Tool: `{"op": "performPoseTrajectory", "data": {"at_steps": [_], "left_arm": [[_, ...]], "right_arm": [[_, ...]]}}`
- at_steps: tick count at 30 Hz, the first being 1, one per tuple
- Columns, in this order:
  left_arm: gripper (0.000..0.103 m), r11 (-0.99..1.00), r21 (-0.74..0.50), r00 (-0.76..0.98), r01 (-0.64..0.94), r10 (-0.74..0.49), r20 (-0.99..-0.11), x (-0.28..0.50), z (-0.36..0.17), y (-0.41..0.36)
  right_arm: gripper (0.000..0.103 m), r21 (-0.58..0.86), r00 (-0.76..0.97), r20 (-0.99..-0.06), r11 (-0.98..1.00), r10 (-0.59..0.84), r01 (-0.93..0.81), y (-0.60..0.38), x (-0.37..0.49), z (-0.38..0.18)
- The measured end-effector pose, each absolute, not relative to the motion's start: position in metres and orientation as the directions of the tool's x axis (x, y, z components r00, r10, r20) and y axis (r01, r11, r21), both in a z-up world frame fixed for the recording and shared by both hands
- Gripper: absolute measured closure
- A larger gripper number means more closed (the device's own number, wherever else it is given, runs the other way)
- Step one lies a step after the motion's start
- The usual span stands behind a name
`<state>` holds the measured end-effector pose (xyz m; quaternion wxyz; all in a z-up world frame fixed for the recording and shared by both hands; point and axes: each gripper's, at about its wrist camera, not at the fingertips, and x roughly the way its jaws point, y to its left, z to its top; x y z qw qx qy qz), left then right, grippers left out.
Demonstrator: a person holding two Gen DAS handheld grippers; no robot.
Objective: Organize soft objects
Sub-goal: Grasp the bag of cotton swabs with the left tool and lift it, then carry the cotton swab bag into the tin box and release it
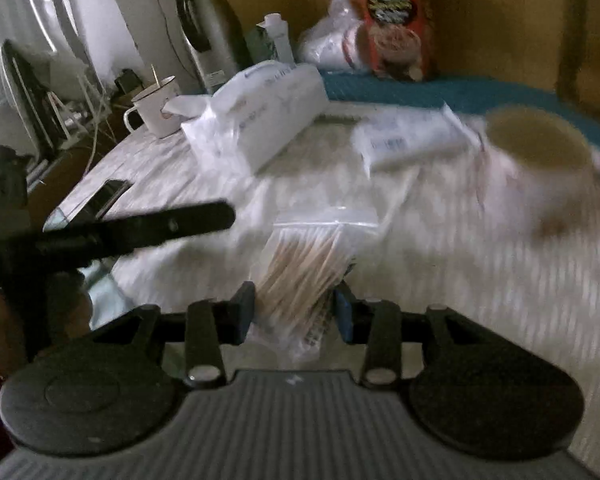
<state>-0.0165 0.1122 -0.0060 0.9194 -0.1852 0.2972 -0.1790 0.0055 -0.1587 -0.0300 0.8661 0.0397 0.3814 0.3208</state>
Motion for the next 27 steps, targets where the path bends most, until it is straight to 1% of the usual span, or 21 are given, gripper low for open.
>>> {"op": "performPoseTrajectory", "data": {"at_steps": [2,3,4,6,9,12,14,15,16,17,19,22,27], "left_arm": [[0.044,0.850,-0.464,0.725,0.251,-0.483,-0.492,-0.021,-0.005,0.096],[0.044,0.846,-0.465,0.709,0.260,-0.495,-0.502,-0.022,-0.005,0.088],[0.044,0.846,-0.462,0.699,0.267,-0.500,-0.512,-0.024,-0.004,0.080],[0.042,0.858,-0.435,0.694,0.272,-0.488,-0.529,-0.026,-0.003,0.068],[0.041,0.869,-0.414,0.683,0.272,-0.477,-0.553,-0.026,-0.003,0.055],[0.041,0.883,-0.388,0.666,0.264,-0.458,-0.589,-0.026,-0.004,0.044],[0.045,0.886,-0.375,0.651,0.273,-0.457,-0.606,-0.032,-0.007,0.039],[0.049,0.889,-0.367,0.639,0.274,-0.453,-0.621,-0.034,-0.009,0.036],[0.054,0.890,-0.365,0.628,0.273,-0.452,-0.633,-0.036,-0.011,0.033],[0.057,0.886,-0.374,0.614,0.276,-0.461,-0.640,-0.037,-0.014,0.030],[0.059,0.891,-0.354,0.624,0.283,-0.451,-0.638,-0.038,-0.012,0.022],[0.059,0.892,-0.317,0.633,0.323,-0.452,-0.628,-0.034,0.004,0.002],[0.059,0.844,-0.255,0.638,0.472,-0.526,-0.562,-0.012,0.043,-0.065]], "right_arm": [[0.038,0.305,0.557,-0.604,0.811,0.570,-0.500,-0.166,-0.005,-0.036],[0.026,0.283,0.591,-0.595,0.830,0.545,-0.481,-0.169,-0.010,-0.037],[0.022,0.263,0.615,-0.584,0.841,0.529,-0.473,-0.171,-0.015,-0.037],[0.019,0.224,0.639,-0.561,0.840,0.526,-0.495,-0.172,-0.027,-0.035],[0.019,0.163,0.655,-0.542,0.831,0.526,-0.532,-0.173,-0.041,-0.039],[0.020,0.109,0.650,-0.548,0.815,0.526,-0.569,-0.164,-0.041,-0.047],[0.025,0.096,0.652,-0.544,0.810,0.529,-0.578,-0.163,-0.043,-0.051],[0.035,0.089,0.658,-0.532,0.808,0.533,-0.582,-0.163,-0.043,-0.052],[0.050,0.077,0.662,-0.523,0.804,0.536,-0.590,-0.163,-0.045,-0.054],[0.055,0.066,0.668,-0.516,0.802,0.537,-0.594,-0.163,-0.046,-0.055],[0.060,0.072,0.680,-0.502,0.809,0.535,-0.583,-0.166,-0.046,-0.054],[0.061,0.064,0.739,-0.439,0.839,0.510,-0.541,-0.185,-0.052,-0.045],[0.061,0.001,0.879,-0.299,0.921,0.372,-0.389,-0.242,-0.055,-0.023]]}}
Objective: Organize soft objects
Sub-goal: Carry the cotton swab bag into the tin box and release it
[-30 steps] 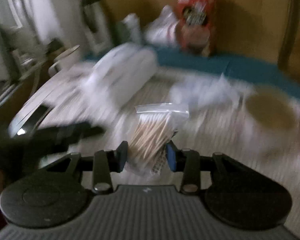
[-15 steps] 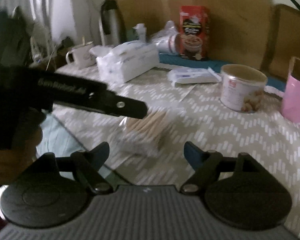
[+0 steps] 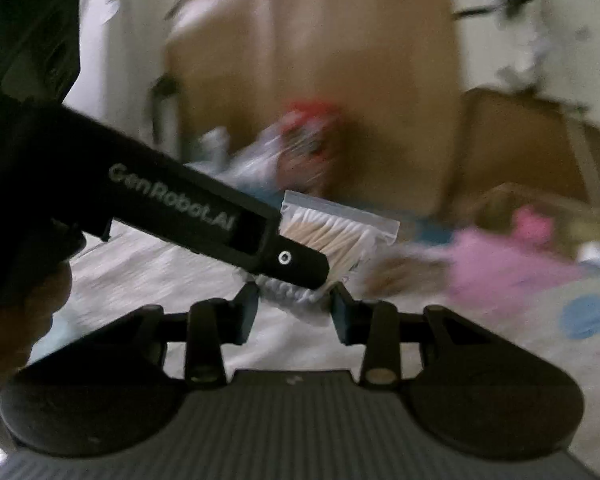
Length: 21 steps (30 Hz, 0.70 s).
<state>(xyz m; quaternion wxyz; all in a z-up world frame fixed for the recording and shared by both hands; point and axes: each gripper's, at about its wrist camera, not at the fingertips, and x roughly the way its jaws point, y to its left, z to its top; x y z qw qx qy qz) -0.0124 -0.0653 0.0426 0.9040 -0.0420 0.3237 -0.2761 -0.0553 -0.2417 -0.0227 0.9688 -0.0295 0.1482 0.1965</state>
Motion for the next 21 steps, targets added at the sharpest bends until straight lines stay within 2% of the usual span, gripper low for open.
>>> {"op": "performPoseTrajectory", "data": {"at_steps": [3,7,10,13,17,21], "left_arm": [[0.058,0.802,-0.212,0.626,0.558,-0.575,-0.527,0.009,0.057,-0.116],[0.056,0.770,-0.189,0.613,0.610,-0.609,-0.503,0.049,0.062,-0.176],[0.038,0.787,-0.155,0.637,0.597,-0.583,-0.504,0.080,0.057,-0.209],[0.039,0.831,-0.085,0.685,0.550,-0.507,-0.523,0.102,0.046,-0.232],[0.037,0.836,-0.104,0.683,0.539,-0.506,-0.527,0.099,0.044,-0.227],[0.037,0.845,-0.056,0.708,0.532,-0.480,-0.518,0.077,0.047,-0.219]], "right_arm": [[0.061,0.008,0.928,-0.253,0.959,0.275,-0.282,-0.284,-0.043,-0.011],[0.061,0.068,0.947,-0.251,0.979,0.202,-0.191,-0.334,-0.005,-0.004],[0.058,0.086,0.956,-0.260,0.989,0.135,-0.116,-0.349,0.026,-0.005],[0.050,0.040,0.957,-0.289,0.999,0.031,-0.021,-0.356,0.053,-0.013],[0.050,0.138,0.956,-0.291,0.990,0.030,0.011,-0.379,0.039,-0.019],[0.050,0.187,0.966,-0.259,0.981,0.005,0.045,-0.382,0.010,-0.020]]}}
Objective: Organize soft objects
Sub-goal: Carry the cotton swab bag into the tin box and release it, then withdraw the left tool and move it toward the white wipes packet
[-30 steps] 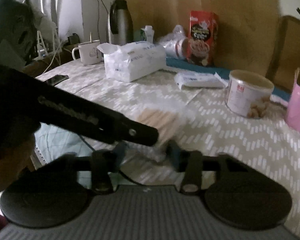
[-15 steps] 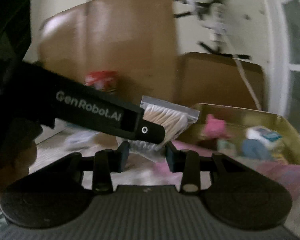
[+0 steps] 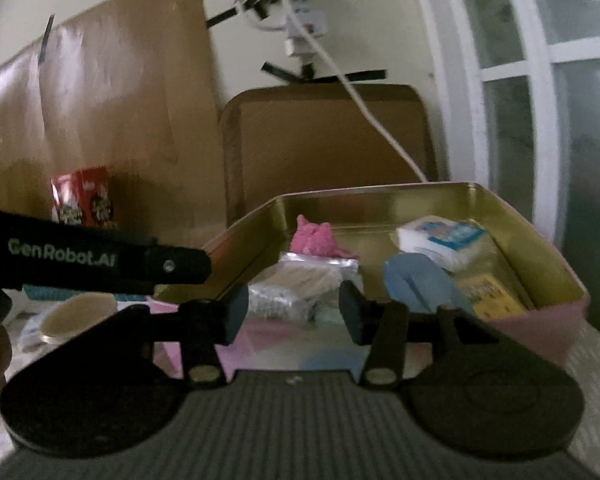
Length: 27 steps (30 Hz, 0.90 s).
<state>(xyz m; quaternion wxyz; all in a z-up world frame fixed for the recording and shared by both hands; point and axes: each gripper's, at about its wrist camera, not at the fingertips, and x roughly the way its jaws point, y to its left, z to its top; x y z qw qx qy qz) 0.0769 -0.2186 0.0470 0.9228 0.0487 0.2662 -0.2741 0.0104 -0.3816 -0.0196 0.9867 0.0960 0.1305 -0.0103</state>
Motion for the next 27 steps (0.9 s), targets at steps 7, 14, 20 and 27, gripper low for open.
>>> {"op": "performPoseTrajectory", "data": {"at_steps": [7,14,20,27], "left_arm": [[0.036,0.864,-0.040,0.722,0.501,-0.443,-0.531,0.044,0.054,-0.199],[0.036,0.892,0.000,0.755,0.451,-0.382,-0.533,0.013,0.056,-0.171],[0.036,0.921,0.014,0.775,0.390,-0.320,-0.544,0.001,0.048,-0.138],[0.035,0.959,0.039,0.804,0.282,-0.214,-0.555,0.003,0.034,-0.084]], "right_arm": [[0.050,0.207,0.969,-0.244,0.975,-0.026,0.078,-0.369,-0.027,-0.011],[0.050,0.286,0.956,-0.290,0.957,0.046,0.040,-0.355,-0.042,-0.010],[0.050,0.299,0.937,-0.330,0.954,0.115,-0.012,-0.330,-0.041,-0.010],[0.050,0.274,0.906,-0.367,0.955,0.211,-0.112,-0.283,-0.035,-0.009]]}}
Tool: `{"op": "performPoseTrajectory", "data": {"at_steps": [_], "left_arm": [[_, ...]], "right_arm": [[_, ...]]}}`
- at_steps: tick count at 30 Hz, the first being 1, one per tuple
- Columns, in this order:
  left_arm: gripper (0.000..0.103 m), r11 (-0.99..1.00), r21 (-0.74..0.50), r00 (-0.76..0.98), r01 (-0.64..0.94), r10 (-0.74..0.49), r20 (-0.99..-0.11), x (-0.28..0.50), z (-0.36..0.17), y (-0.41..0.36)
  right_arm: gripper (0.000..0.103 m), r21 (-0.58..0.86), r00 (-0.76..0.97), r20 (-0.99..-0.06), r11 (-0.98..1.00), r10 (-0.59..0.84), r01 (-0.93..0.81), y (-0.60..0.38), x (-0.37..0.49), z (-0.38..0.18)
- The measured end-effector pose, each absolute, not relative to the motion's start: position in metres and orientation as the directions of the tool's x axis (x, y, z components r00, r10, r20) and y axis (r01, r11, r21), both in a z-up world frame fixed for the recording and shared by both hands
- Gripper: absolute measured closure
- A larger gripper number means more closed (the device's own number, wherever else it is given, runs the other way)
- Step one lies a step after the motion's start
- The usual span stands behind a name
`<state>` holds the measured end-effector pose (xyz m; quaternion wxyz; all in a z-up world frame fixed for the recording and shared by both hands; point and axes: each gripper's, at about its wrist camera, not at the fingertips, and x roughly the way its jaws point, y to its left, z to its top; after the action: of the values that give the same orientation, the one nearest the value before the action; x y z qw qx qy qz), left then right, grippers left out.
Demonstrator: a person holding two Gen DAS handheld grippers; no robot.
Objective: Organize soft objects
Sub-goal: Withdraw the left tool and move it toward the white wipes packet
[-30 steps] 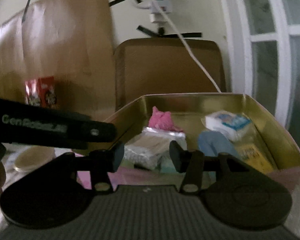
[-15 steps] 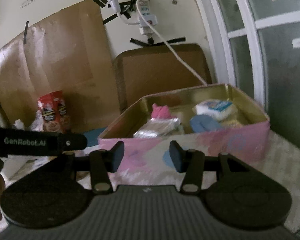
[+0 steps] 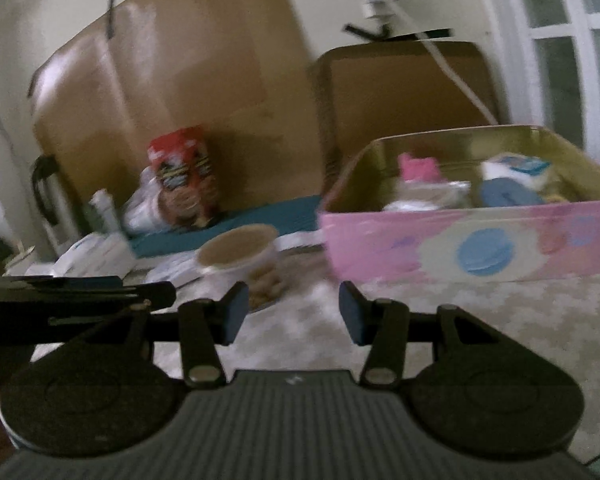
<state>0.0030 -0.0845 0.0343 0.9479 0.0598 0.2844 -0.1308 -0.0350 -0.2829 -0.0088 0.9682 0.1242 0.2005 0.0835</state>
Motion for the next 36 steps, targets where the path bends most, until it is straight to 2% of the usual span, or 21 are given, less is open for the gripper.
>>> {"op": "performPoseTrajectory", "data": {"at_steps": [11,16,19,22,26,28,31,36], "left_arm": [[0.035,0.993,0.044,0.823,0.108,-0.065,-0.564,0.011,0.009,0.013],[0.035,1.000,-0.013,0.825,0.001,-0.008,-0.566,0.019,-0.002,0.063],[0.036,0.998,-0.060,0.816,-0.015,-0.022,-0.577,0.023,-0.009,0.078],[0.036,0.990,-0.143,0.825,-0.002,-0.080,-0.560,0.020,-0.009,0.091],[0.036,0.981,-0.195,0.825,0.001,-0.110,-0.554,0.018,-0.010,0.097],[0.036,0.983,-0.186,0.824,0.008,-0.112,-0.555,0.018,-0.010,0.095],[0.036,0.985,-0.174,0.823,0.018,-0.114,-0.557,0.019,-0.011,0.092],[0.036,0.980,-0.201,0.824,0.006,-0.119,-0.555,0.021,-0.011,0.096]], "right_arm": [[0.050,0.222,0.822,-0.439,0.930,0.364,-0.294,-0.202,-0.015,-0.005],[0.050,0.145,0.790,-0.448,0.906,0.419,-0.398,-0.154,0.015,0.008],[0.050,0.153,0.754,-0.498,0.899,0.429,-0.410,-0.130,0.052,0.009],[0.050,0.112,0.737,-0.550,0.909,0.393,-0.400,-0.110,0.089,0.004],[0.048,0.014,0.765,-0.596,0.956,0.243,-0.293,-0.098,0.150,0.008],[0.037,0.035,0.735,-0.651,0.975,0.189,-0.220,-0.102,0.180,0.005],[0.038,0.102,0.639,-0.748,0.983,0.178,-0.154,-0.110,0.210,-0.013],[0.037,0.190,0.591,-0.750,0.953,0.296,-0.237,-0.107,0.197,-0.016]]}}
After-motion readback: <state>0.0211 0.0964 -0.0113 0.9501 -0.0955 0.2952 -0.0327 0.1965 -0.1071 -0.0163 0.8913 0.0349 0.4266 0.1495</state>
